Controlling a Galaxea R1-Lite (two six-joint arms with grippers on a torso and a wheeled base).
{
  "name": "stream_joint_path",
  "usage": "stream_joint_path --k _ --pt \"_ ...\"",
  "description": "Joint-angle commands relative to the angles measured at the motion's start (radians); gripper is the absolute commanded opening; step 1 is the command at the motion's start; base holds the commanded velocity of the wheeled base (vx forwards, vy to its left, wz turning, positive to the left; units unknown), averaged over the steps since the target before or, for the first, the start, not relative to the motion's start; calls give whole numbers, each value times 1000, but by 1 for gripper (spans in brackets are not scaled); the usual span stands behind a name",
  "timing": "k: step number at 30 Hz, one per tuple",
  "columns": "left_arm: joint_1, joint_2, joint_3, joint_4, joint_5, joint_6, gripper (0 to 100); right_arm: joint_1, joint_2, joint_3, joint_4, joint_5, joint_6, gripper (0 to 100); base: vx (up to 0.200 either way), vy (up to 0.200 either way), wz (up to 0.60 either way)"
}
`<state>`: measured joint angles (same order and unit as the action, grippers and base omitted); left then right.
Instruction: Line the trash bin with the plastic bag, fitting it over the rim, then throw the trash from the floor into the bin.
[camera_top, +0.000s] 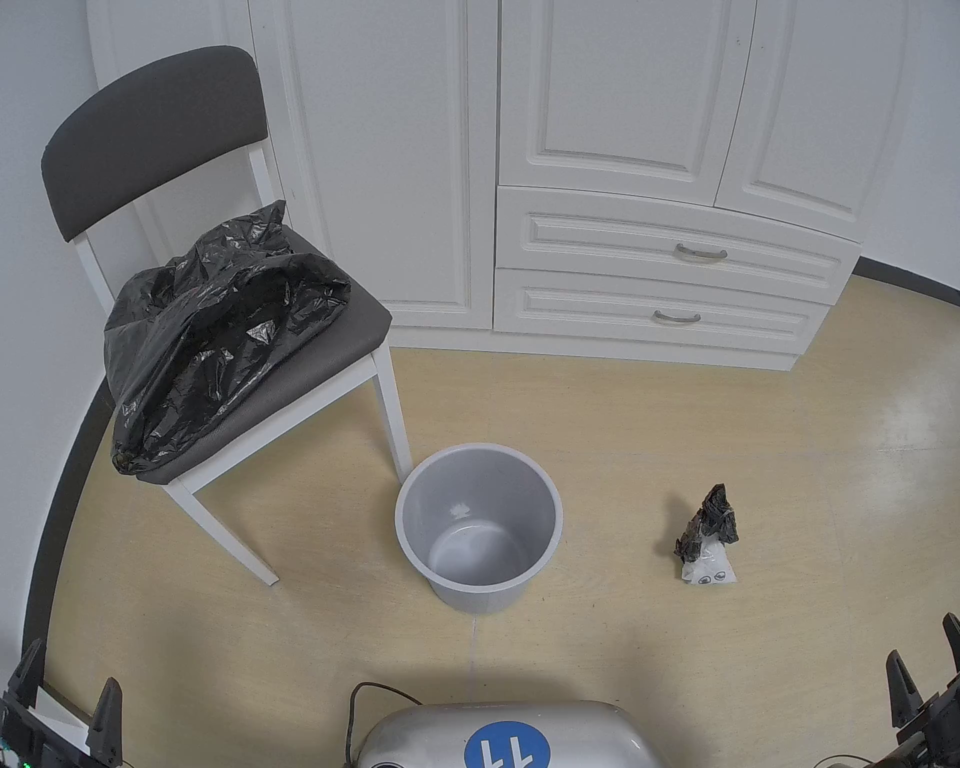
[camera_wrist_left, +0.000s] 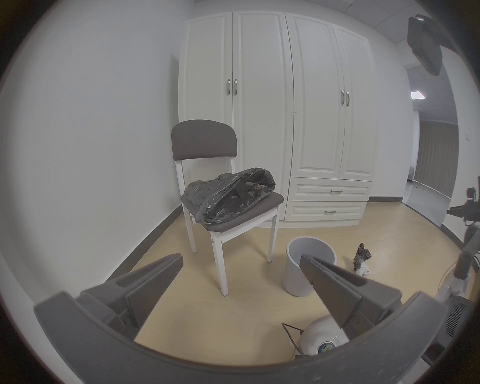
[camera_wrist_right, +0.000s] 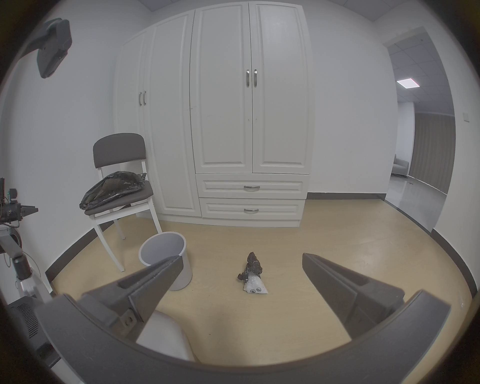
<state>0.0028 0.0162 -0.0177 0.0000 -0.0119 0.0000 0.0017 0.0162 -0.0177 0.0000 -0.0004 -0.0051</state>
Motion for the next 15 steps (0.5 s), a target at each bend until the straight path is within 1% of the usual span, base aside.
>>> stream_joint_path --k 1,15 --pt "0 -16 18 0 0 0 100 0 -16 18 0 0 1 100 0 0 0" --pt "0 -16 18 0 0 0 100 0 -16 18 0 0 1 100 0 0 0"
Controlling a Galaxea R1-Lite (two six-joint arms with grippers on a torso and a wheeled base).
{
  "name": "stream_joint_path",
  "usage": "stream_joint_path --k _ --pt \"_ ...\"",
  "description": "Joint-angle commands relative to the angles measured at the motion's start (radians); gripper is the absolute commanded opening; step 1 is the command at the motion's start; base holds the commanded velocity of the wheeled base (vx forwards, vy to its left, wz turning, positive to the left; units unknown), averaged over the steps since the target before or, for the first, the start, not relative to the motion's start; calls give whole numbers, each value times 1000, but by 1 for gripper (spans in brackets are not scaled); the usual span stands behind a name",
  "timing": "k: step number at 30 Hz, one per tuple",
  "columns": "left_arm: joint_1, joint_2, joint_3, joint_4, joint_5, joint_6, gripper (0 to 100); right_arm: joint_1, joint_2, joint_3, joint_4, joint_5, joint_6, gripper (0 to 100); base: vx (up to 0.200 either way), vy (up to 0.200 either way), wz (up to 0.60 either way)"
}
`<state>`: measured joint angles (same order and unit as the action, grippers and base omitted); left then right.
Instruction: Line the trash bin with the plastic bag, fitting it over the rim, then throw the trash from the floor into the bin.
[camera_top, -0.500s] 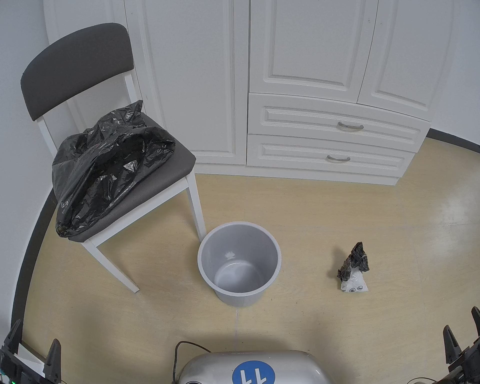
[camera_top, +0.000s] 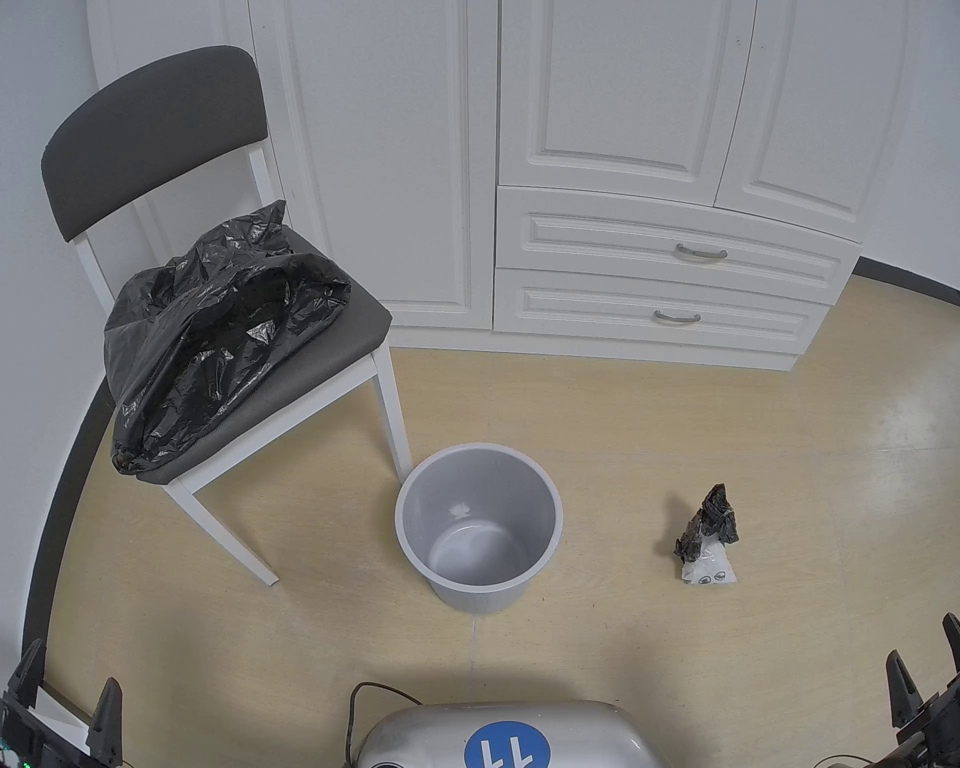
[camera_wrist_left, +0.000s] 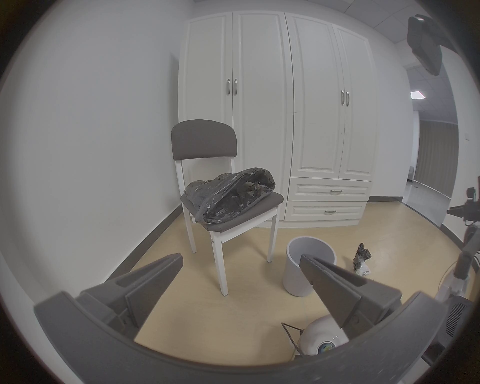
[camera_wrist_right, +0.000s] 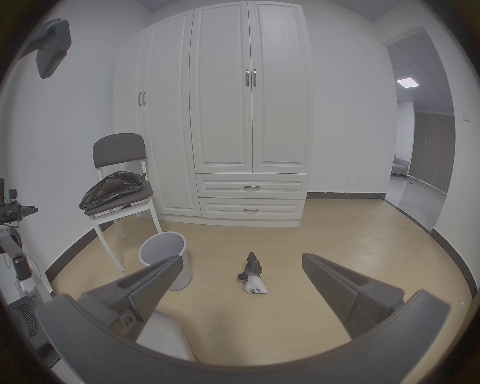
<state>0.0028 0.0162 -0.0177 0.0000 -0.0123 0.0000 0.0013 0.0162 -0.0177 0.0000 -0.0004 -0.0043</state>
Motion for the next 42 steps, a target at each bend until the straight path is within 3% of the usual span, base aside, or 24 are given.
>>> stream_joint_path --k 1,30,34,42 --pt "0 -16 18 0 0 0 100 0 -16 18 0 0 0 100 0 0 0" --pt "0 -16 18 -2 -31 41 100 -1 -16 18 -2 -7 -2 100 0 0 0" --pt "2 -16 18 -6 -40 71 100 -1 -16 18 -2 5 -57 100 0 0 0" --pt "0 -16 18 -12 -44 58 100 0 -16 18 -6 8 -25 100 0 0 0"
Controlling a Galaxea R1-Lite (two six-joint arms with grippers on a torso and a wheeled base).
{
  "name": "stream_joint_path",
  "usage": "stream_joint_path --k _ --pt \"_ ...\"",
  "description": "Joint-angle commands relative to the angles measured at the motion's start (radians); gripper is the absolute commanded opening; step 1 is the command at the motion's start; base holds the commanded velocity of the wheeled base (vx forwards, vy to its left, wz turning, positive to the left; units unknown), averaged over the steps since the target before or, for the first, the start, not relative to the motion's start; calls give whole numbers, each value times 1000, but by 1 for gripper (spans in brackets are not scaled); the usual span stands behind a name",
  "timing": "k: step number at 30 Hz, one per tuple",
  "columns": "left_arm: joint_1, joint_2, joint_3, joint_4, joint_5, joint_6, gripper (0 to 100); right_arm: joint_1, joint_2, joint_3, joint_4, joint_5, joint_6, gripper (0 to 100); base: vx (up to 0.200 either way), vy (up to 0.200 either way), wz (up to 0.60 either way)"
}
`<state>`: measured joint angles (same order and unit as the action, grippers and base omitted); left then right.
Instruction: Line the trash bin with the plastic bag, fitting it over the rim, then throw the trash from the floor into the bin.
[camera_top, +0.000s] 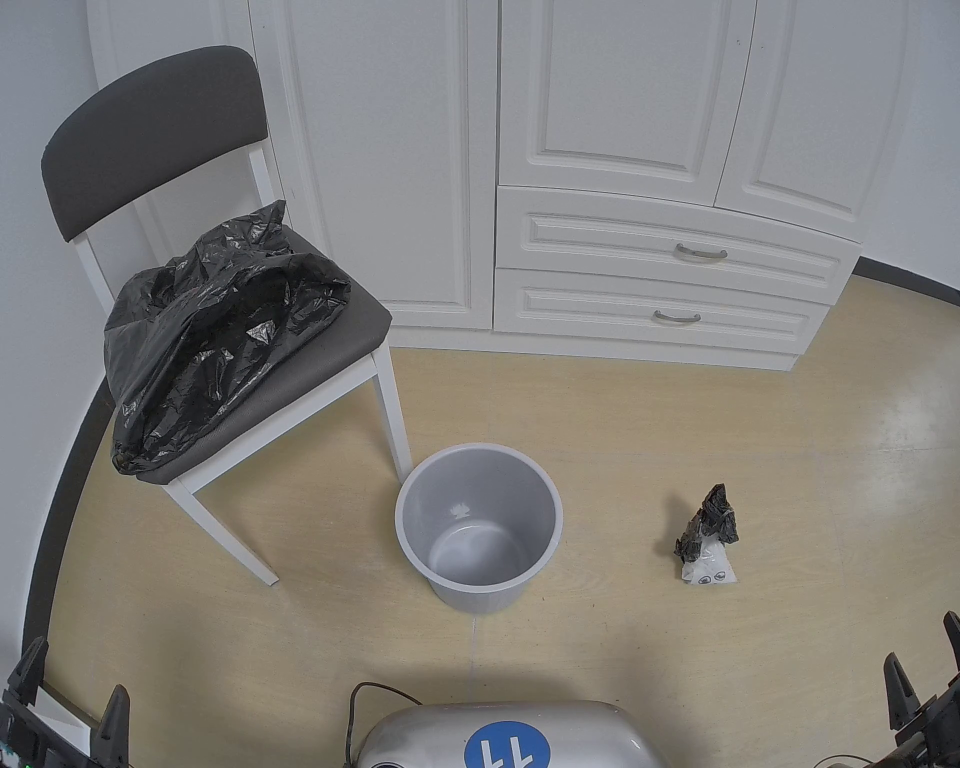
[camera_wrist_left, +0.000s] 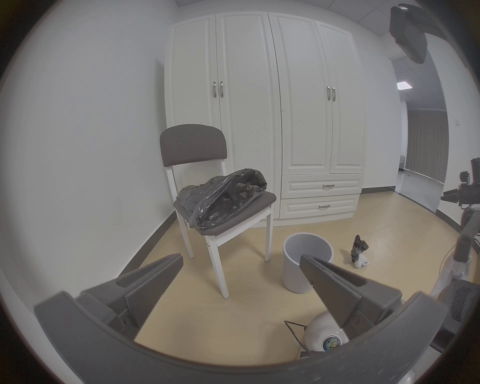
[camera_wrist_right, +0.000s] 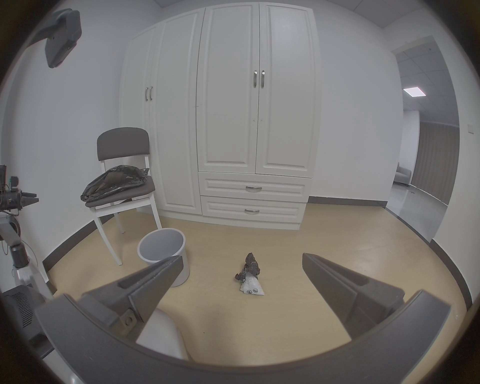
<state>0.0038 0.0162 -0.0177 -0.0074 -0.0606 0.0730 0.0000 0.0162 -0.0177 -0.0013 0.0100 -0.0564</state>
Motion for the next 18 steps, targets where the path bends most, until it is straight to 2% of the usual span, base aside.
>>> stream_joint_path --k 1,4,5,6,7,8,10,13,17,18 --pt "-1 -16 18 0 7 -35 100 2 -16 18 -5 -12 63 100 0 0 0" --pt "-1 -16 13 -22 45 -111 100 3 -16 18 -5 -19 82 100 0 0 0" --pt "-1 -16 -1 -74 88 -153 100 2 -16 18 -6 -25 81 100 0 0 0" --pt "-1 -16 -28 -121 104 -156 100 0 -16 18 -6 -28 76 100 0 0 0" --pt "-1 -16 -45 -134 105 -151 100 0 -16 18 -5 -30 75 100 0 0 0" --pt "-2 -13 -108 -138 91 -125 100 0 -16 18 -6 -19 36 100 0 0 0" --pt "-5 1 -162 -94 65 -78 100 0 -16 18 -6 2 3 100 0 0 0" --pt "-13 21 -214 -19 42 -13 100 0 -16 18 -6 5 6 100 0 0 0" --pt "-53 73 -252 1 42 5 100 2 -16 -15 -52 2 49 100 0 0 0" --pt "-70 96 -263 1 47 5 100 8 -1 -146 -103 15 142 100 0 0 0"
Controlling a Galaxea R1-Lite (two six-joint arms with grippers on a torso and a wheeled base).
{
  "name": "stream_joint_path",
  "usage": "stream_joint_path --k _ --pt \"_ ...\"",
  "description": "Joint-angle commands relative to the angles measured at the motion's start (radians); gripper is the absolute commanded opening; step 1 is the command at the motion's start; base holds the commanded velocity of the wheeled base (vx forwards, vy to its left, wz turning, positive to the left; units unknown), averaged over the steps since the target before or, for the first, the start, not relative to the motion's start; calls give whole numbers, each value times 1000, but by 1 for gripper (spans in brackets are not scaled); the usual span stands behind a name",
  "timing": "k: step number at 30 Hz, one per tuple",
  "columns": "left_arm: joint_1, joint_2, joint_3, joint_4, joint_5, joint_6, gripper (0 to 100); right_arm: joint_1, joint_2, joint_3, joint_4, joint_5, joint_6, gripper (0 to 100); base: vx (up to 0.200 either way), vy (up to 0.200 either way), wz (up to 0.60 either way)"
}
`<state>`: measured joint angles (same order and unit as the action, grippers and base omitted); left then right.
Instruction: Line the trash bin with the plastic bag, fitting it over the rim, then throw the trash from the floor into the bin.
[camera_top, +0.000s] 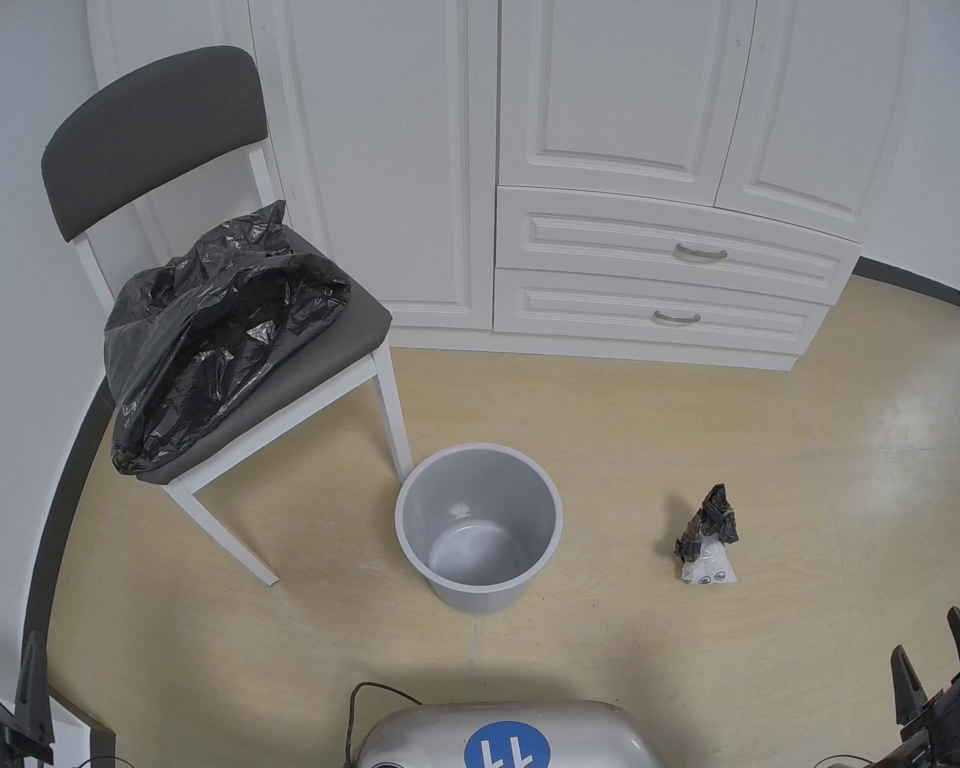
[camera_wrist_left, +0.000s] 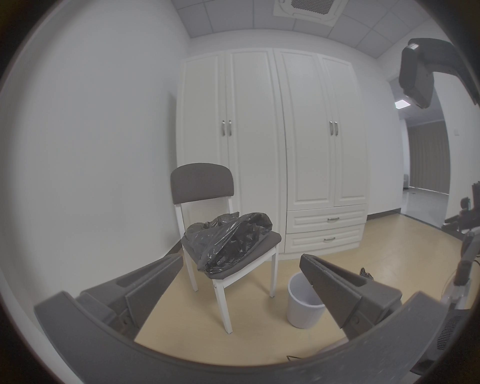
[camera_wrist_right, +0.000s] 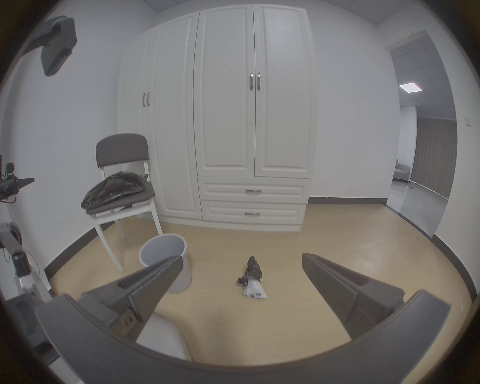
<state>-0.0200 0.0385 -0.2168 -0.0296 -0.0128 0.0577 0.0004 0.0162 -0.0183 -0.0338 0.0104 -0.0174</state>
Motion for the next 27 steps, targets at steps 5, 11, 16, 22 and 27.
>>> stream_joint_path --k 5,11,16,22,27 --pt "-57 169 -72 23 0 25 100 3 139 -293 109 66 -7 100 0 0 0" --pt "-43 389 -151 25 57 27 100 10 406 -362 134 77 -84 100 0 0 0" --pt "-40 593 -250 33 114 27 100 13 625 -442 115 75 -150 100 0 0 0" --pt "-38 796 -314 25 165 53 100 39 765 -471 -18 60 -157 100 0 0 0" --pt "-34 923 -363 22 217 110 100 105 877 -465 -173 -56 -101 100 0 0 0"
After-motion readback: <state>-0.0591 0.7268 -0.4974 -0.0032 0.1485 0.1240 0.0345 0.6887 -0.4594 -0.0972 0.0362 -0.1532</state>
